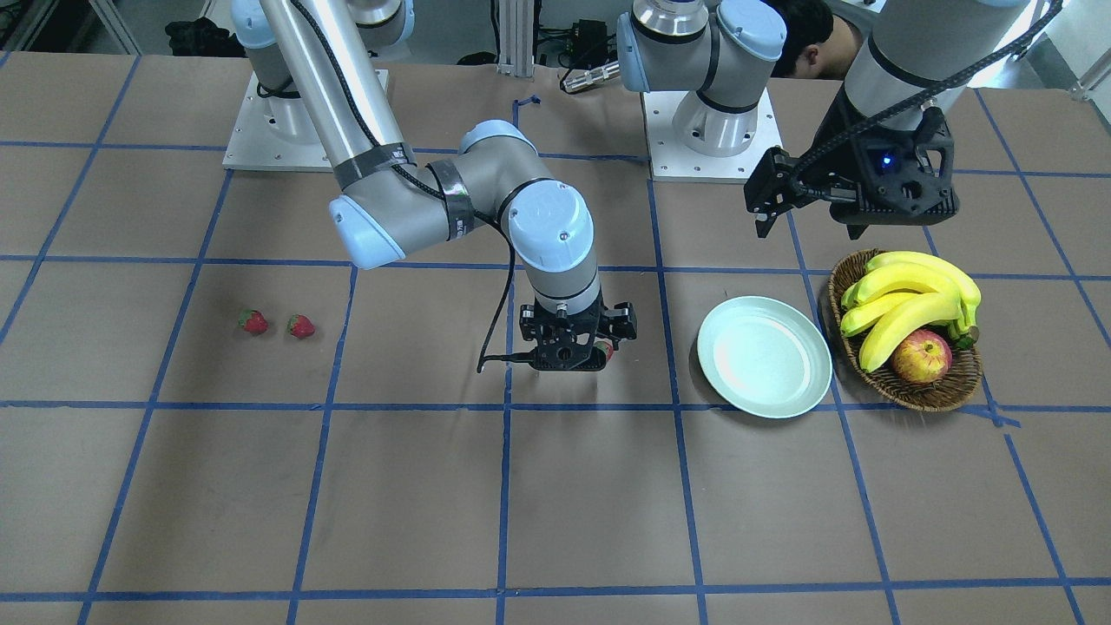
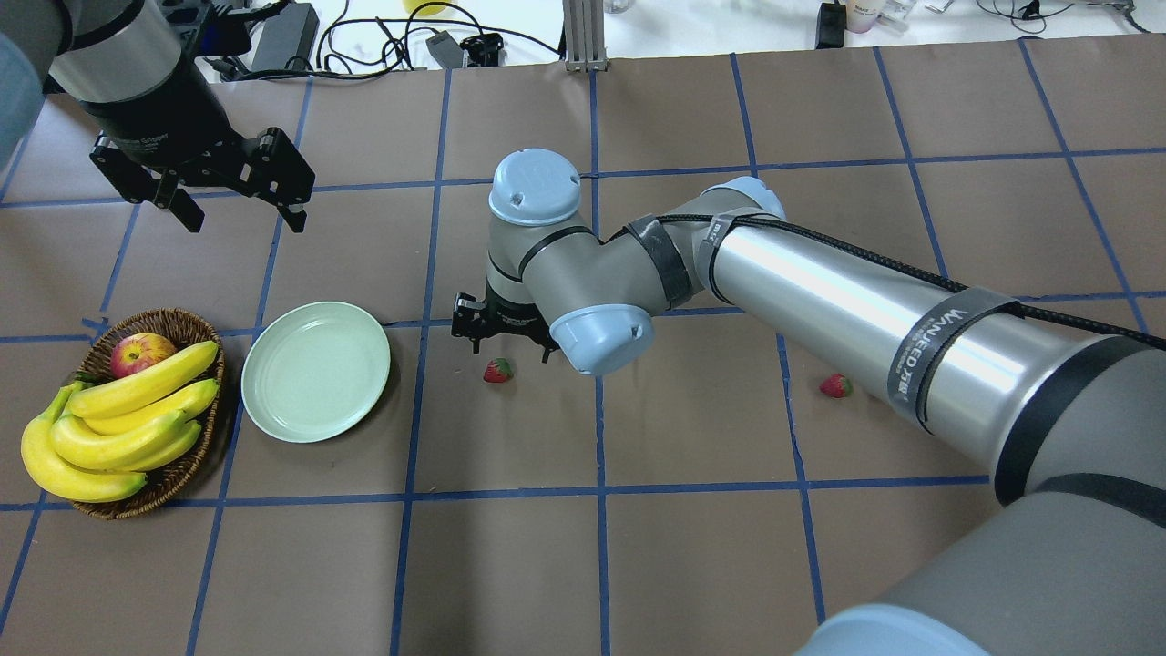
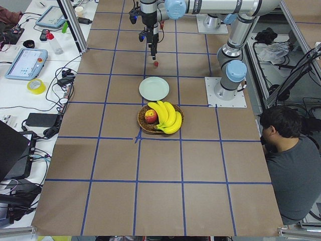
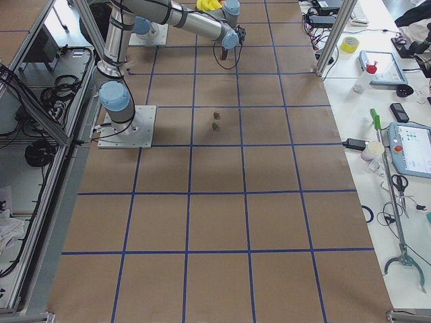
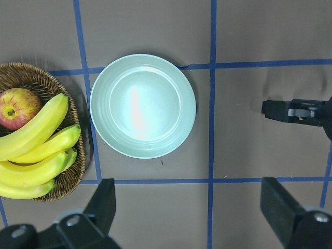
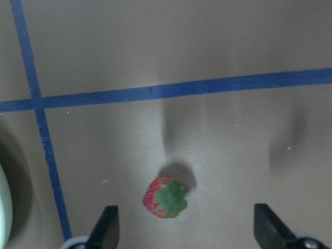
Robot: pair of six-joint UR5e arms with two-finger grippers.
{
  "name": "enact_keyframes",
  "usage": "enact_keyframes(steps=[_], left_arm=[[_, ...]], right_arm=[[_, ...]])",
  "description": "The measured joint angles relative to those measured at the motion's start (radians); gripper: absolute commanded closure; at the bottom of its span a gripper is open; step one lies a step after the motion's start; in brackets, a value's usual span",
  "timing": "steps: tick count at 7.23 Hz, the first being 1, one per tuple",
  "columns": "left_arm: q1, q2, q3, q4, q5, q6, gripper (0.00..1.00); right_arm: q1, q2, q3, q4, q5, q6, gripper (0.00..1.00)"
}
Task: Collect all strawberries into plate
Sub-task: 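Move the right gripper to the two strawberries while the left reaches toward the plate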
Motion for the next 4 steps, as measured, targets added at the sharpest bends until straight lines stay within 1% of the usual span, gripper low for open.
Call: enact_keyframes(steps=[1, 2, 3, 4], left_arm=[[0.000, 0.000, 0.000, 0.000, 0.000, 0.000, 0.00], [0.000, 0.000, 0.000, 0.000, 0.000, 0.000, 0.00], [0.000, -0.001, 0.000, 0.000, 0.000, 0.000, 0.00], [0.000, -0.001, 0.000, 0.000, 0.000, 0.000, 0.00]], right_arm=[[-0.032, -0.062, 0.007, 0.064, -0.062, -0.044, 0.00], [-0.091, -0.131, 0.010, 0.123, -0.113, -0.077, 0.00], [-0.170, -0.200, 0.011, 0.181, -0.147, -0.108, 0.00], [-0.250, -0.256, 0.013, 0.242, -0.163, -0.147, 0.01]])
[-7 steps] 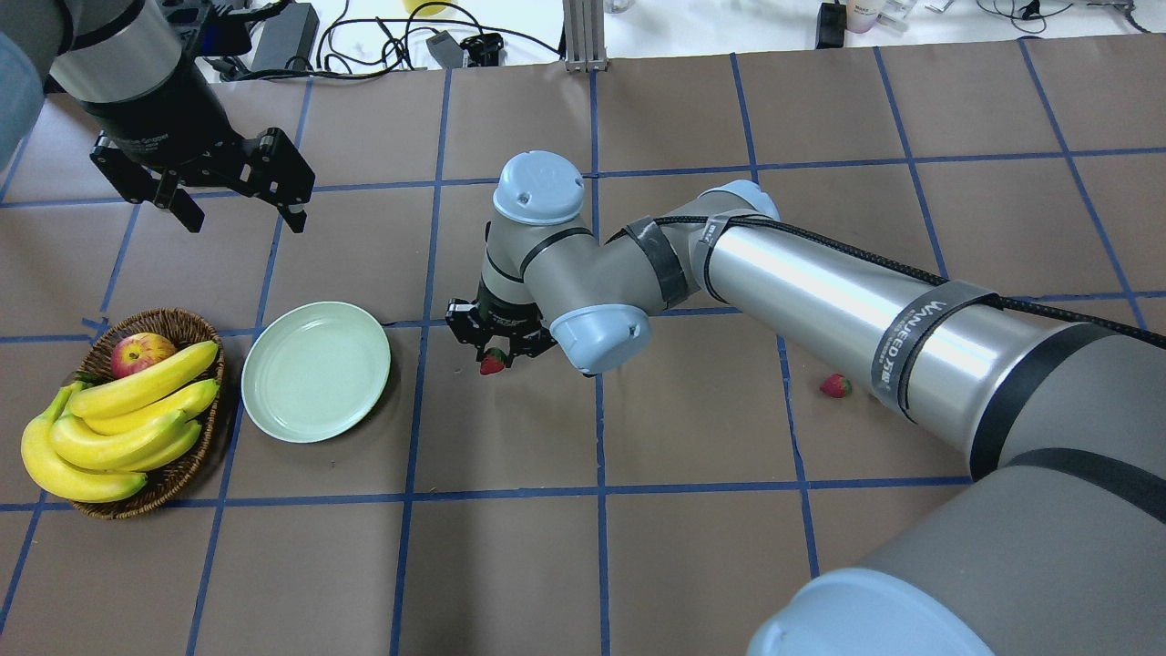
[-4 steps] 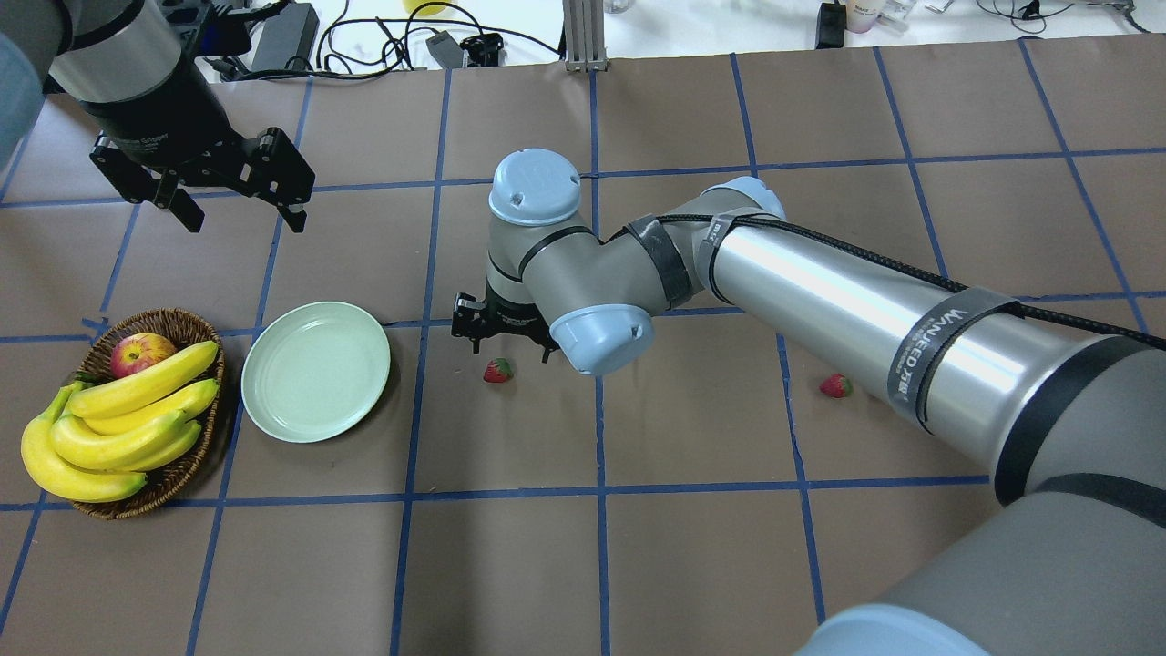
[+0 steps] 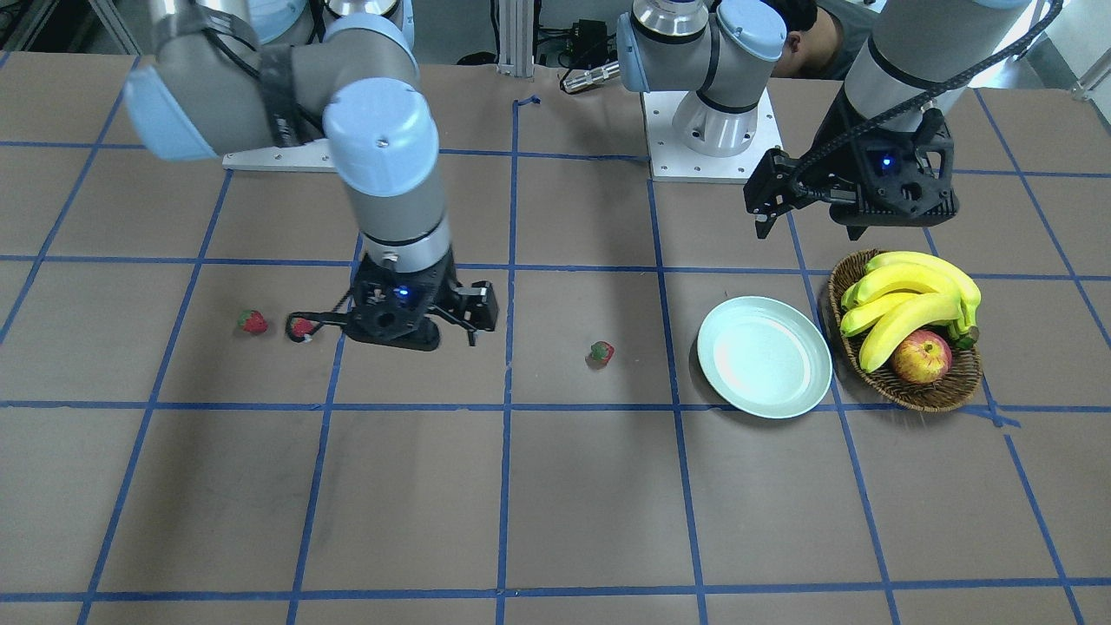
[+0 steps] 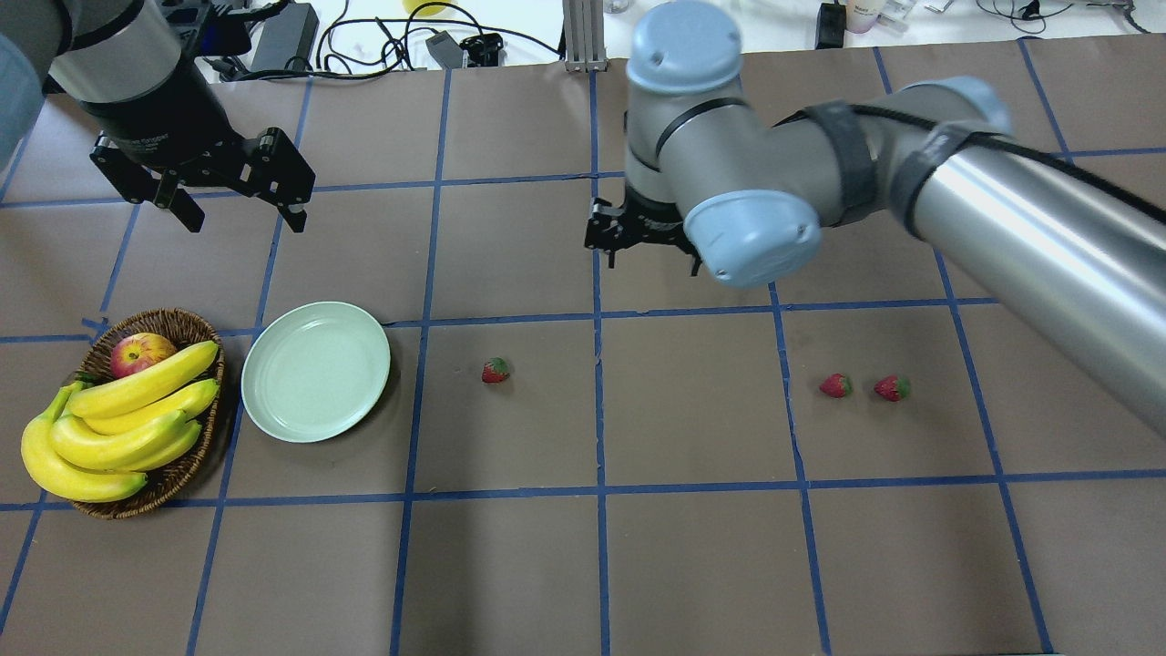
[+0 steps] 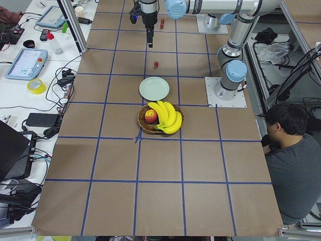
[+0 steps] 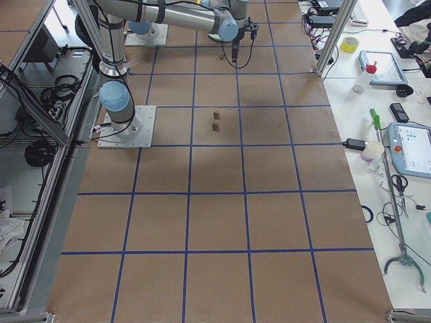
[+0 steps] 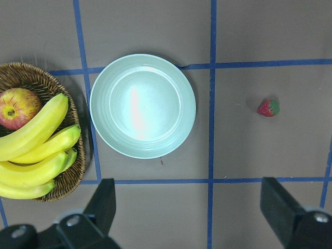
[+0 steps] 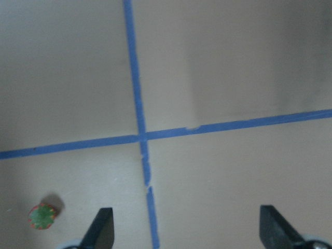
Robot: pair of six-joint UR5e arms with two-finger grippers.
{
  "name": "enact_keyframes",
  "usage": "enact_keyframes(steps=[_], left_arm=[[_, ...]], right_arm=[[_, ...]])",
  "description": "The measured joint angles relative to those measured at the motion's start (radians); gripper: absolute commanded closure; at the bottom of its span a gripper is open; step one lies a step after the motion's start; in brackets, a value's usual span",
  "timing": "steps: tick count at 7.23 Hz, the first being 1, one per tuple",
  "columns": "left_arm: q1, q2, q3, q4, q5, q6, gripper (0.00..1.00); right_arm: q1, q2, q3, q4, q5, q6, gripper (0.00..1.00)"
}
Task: Collect all strawberries into plate
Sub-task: 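Move the right gripper to the two strawberries while the left reaches toward the plate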
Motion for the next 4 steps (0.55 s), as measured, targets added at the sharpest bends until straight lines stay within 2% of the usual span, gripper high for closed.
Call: enact_keyframes(steps=[1, 2, 3, 4], left_arm=[[0.000, 0.000, 0.000, 0.000, 0.000, 0.000, 0.00], [0.000, 0.000, 0.000, 0.000, 0.000, 0.000, 0.00], [-0.002, -0.008, 0.000, 0.000, -0.005, -0.006, 0.00], [-0.004, -0.021, -0.006, 0.000, -0.011, -0.021, 0.00]], right_arm=[[-0.063, -0.035, 0.008, 0.040, -0.012, -0.035, 0.08], [-0.101, -0.052, 0.032, 0.059, -0.040, -0.056, 0.09], [-0.121, -0.060, 0.077, 0.059, -0.074, -0.064, 0.19], [-0.141, -0.063, 0.142, 0.028, -0.092, -0.070, 0.19]])
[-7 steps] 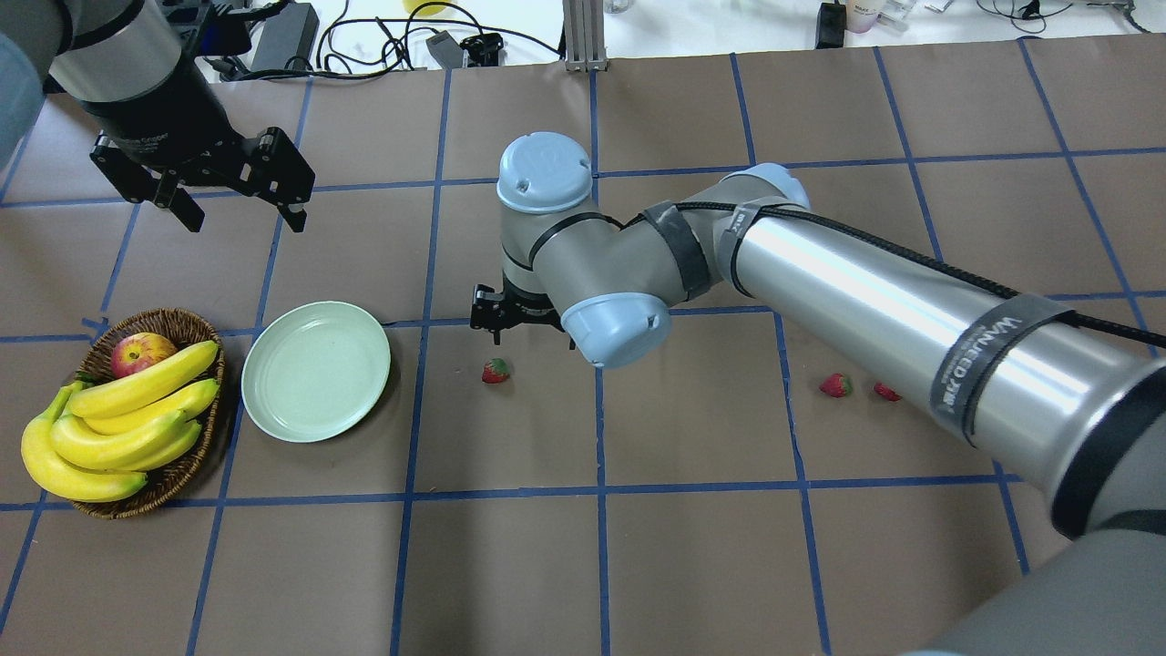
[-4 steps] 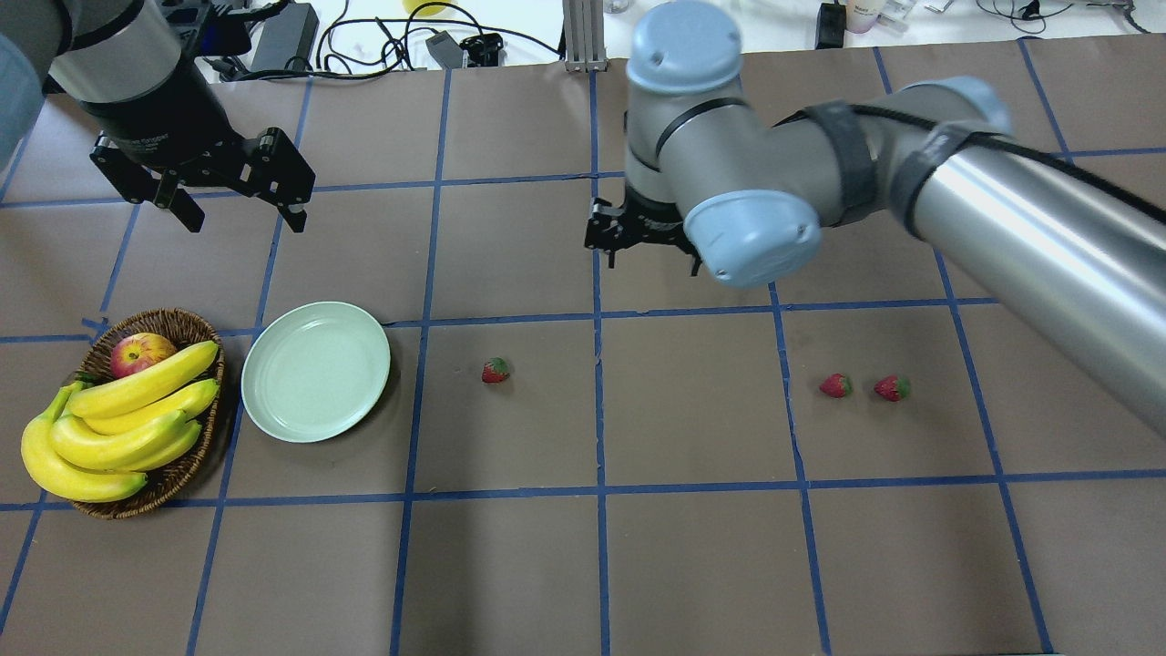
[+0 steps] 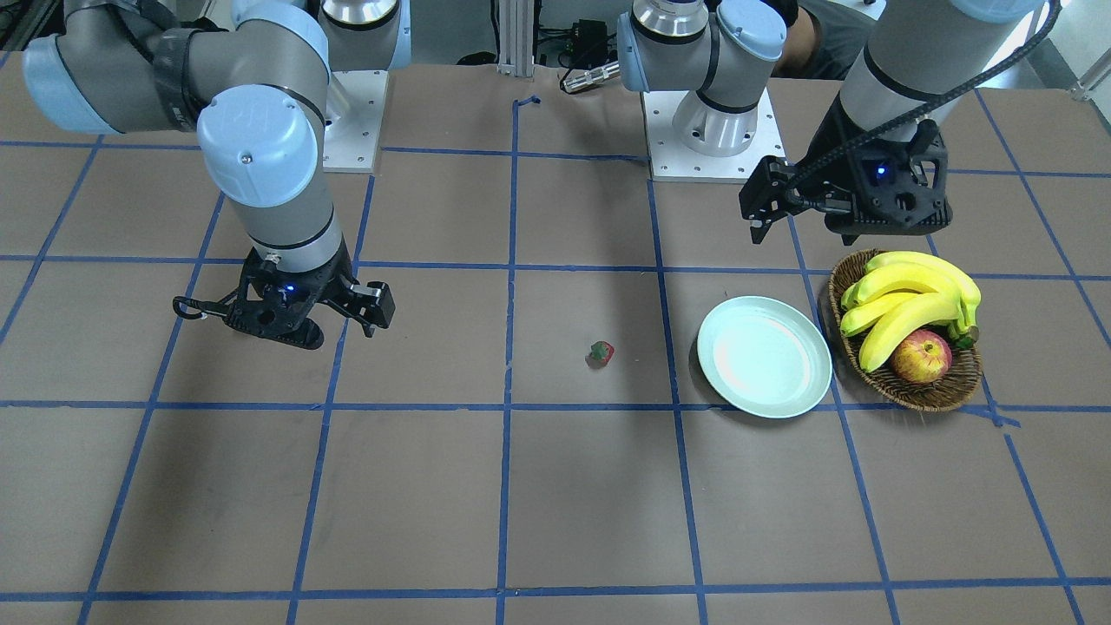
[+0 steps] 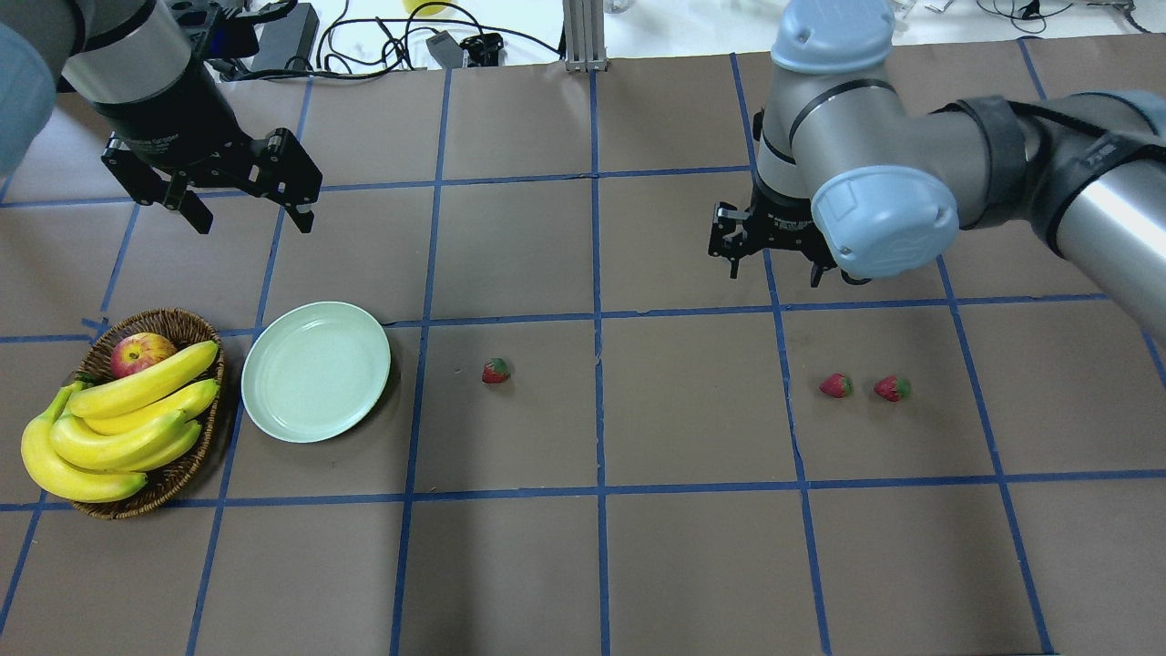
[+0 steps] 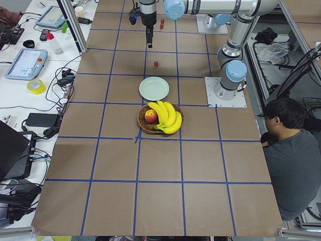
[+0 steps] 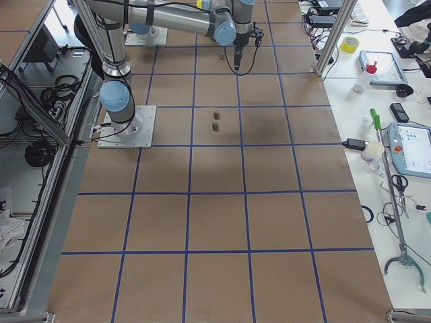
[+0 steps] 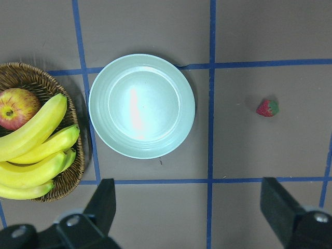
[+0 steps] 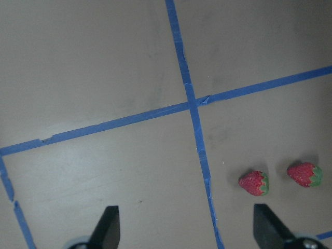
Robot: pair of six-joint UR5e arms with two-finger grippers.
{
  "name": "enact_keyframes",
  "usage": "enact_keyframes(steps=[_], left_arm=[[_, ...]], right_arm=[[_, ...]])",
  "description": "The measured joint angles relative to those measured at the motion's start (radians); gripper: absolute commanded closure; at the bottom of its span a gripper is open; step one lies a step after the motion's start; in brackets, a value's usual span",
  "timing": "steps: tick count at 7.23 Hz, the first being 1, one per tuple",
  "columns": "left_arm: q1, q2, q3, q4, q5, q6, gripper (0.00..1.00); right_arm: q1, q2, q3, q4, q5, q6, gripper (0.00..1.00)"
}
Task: Collect all strawberries into plate
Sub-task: 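Move the right gripper to the two strawberries while the left reaches toward the plate, then grasp the strawberry beside the plate with the left gripper while the right grasps another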
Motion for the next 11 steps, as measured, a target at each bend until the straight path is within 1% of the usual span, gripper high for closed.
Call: enact_keyframes(steps=[1, 2, 4, 5, 7, 9, 10, 11], left_arm=[[-0.002, -0.015, -0.032, 0.001, -0.006, -0.011, 0.00], [-0.011, -0.030, -0.089, 0.040, -0.025, -0.013, 0.00], [-0.073, -0.072, -0.213, 0.256, -0.066, -0.012, 0.00], [-0.109, -0.102, -0.265, 0.355, -0.076, -0.010, 0.00], [-0.170, -0.166, -0.337, 0.487, -0.095, -0.005, 0.00], [-0.221, -0.231, -0.359, 0.536, -0.099, 0.017, 0.00], [-0.237, -0.261, -0.366, 0.557, -0.099, 0.049, 0.00], [-0.245, -0.289, -0.384, 0.590, -0.099, 0.071, 0.00]], right_arm=[[-0.044, -0.001, 0.074, -0.054, -0.004, -0.026, 0.19], [-0.099, -0.002, 0.139, -0.102, -0.002, -0.078, 0.16], [-0.172, 0.000, 0.259, -0.221, 0.002, -0.228, 0.14], [-0.188, 0.004, 0.301, -0.271, 0.011, -0.262, 0.14], [-0.198, 0.007, 0.331, -0.313, 0.035, -0.278, 0.14], [-0.199, 0.010, 0.344, -0.316, 0.039, -0.283, 0.15], [-0.200, 0.015, 0.348, -0.315, 0.039, -0.288, 0.18], [-0.201, 0.022, 0.350, -0.315, 0.039, -0.292, 0.23]])
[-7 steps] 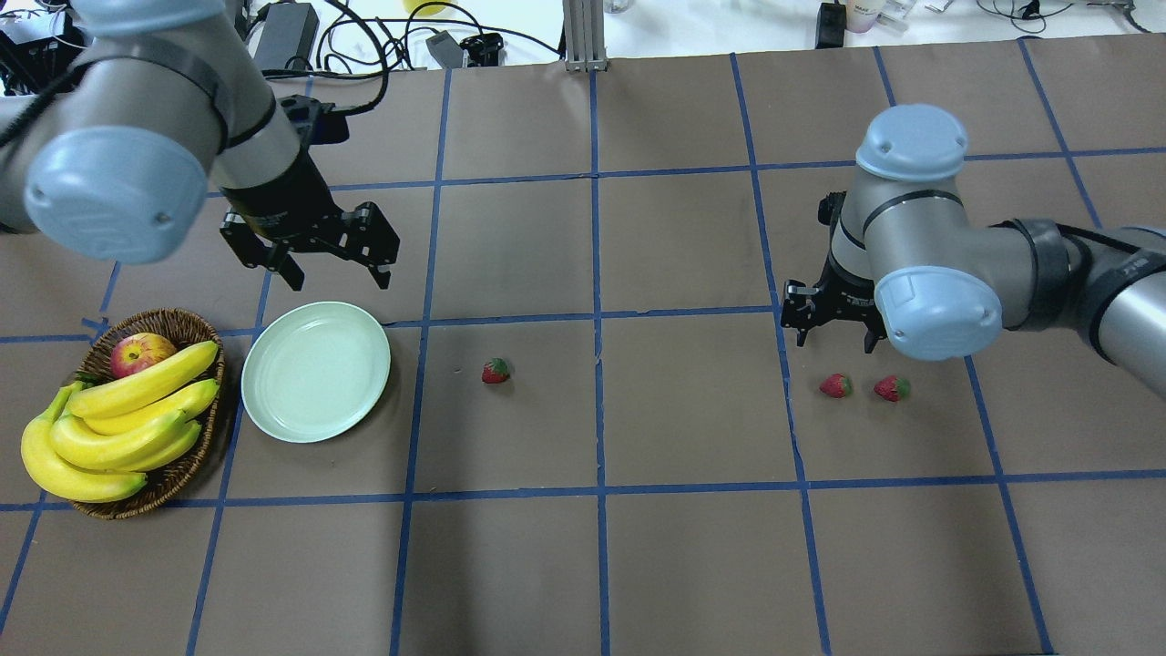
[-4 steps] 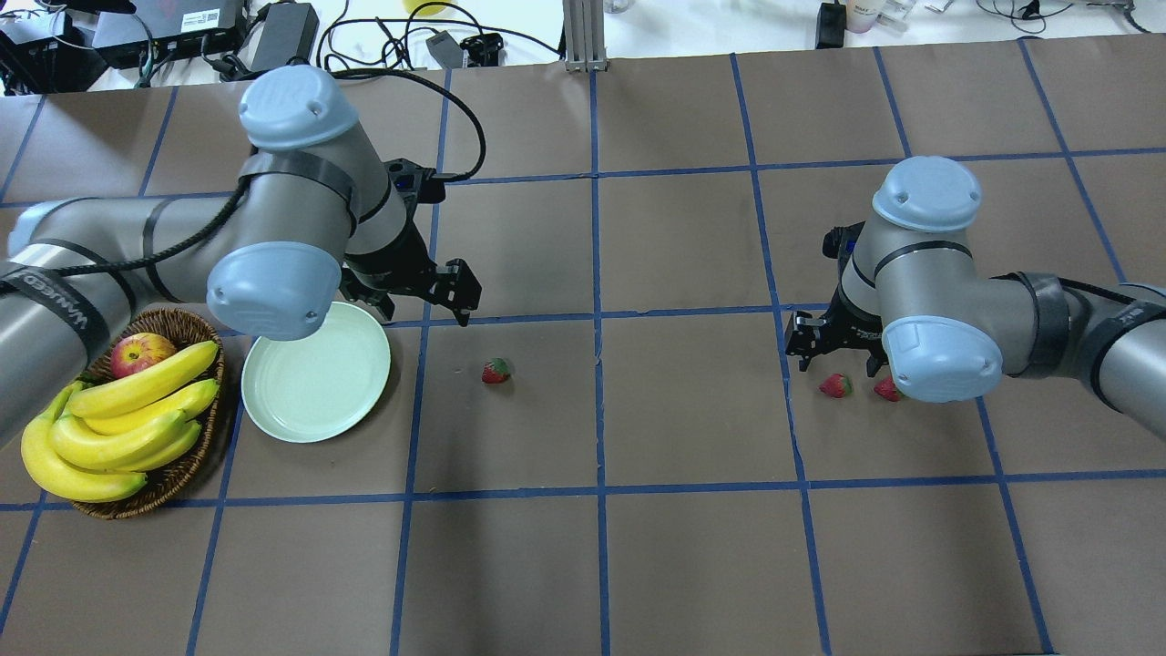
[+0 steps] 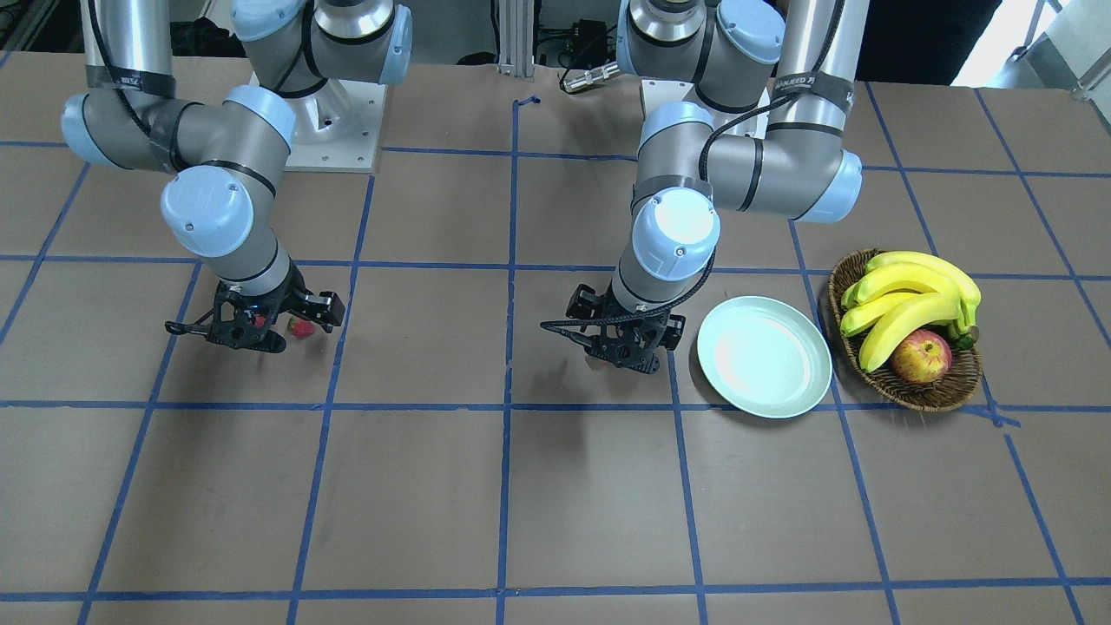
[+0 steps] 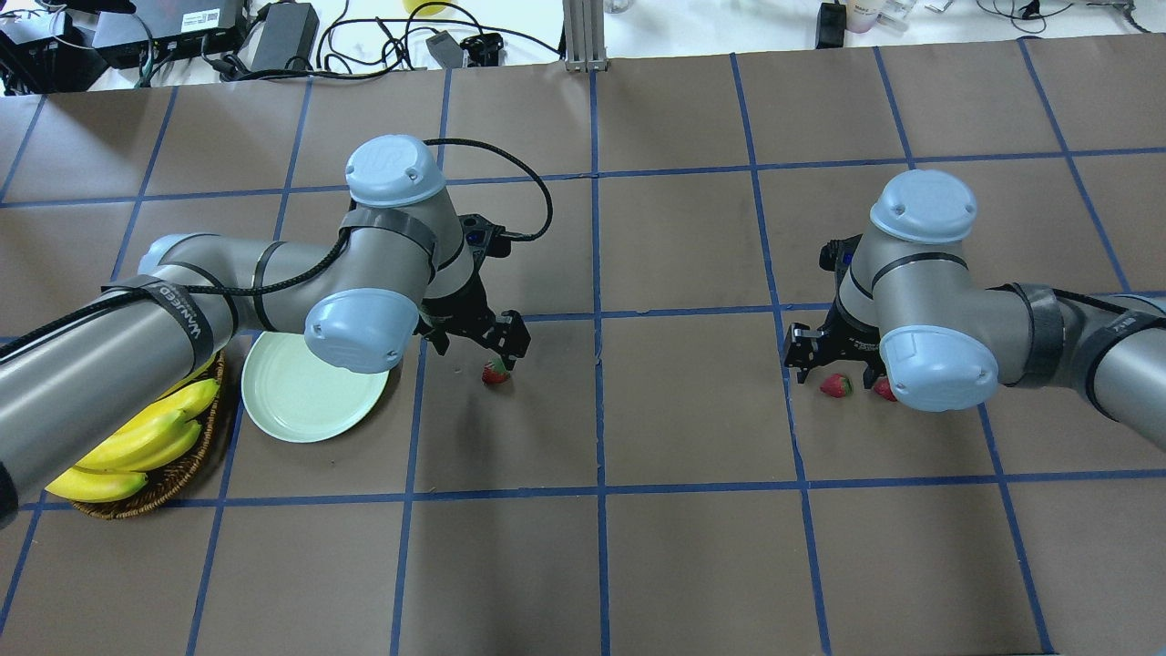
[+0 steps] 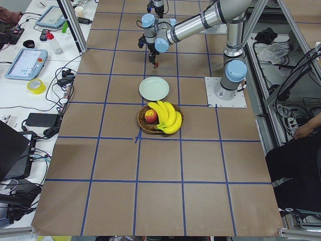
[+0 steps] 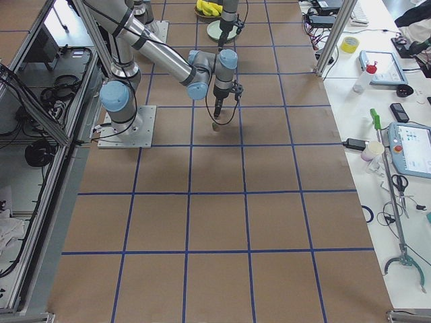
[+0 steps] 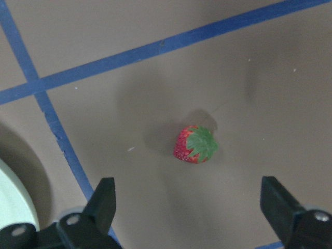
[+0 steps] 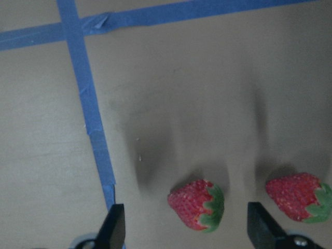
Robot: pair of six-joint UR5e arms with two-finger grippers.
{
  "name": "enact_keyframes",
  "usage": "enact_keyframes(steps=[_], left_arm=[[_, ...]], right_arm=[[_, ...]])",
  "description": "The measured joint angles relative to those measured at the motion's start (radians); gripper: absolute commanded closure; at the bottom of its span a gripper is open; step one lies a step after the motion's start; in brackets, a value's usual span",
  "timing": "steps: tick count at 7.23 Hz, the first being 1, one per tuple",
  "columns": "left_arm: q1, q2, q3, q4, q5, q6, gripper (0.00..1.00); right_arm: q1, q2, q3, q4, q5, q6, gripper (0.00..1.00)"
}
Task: Collect all strawberries into plate
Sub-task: 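Grasp the strawberry beside the plate with the left gripper while the right grasps another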
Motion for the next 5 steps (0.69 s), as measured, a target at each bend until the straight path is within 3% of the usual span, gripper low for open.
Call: enact_keyframes(steps=[1, 3, 4, 5], left_arm=[[-0.003, -0.023, -0.023, 0.043, 0.000, 0.015, 0.10], [-0.004, -0.048, -0.044, 0.093, -0.001, 0.029, 0.41], [-0.004, -0.051, -0.043, 0.101, -0.001, 0.033, 0.53], [-0.004, -0.052, -0.041, 0.108, -0.001, 0.040, 0.70]], right_arm=[[-0.001, 0.007, 0.000, 0.001, 0.000, -0.001, 0.23], [-0.002, 0.016, 0.001, 0.002, 0.000, -0.002, 0.24], [-0.003, 0.019, 0.001, 0.002, 0.000, -0.002, 0.28], [-0.003, 0.020, 0.001, 0.002, 0.001, -0.002, 0.40]])
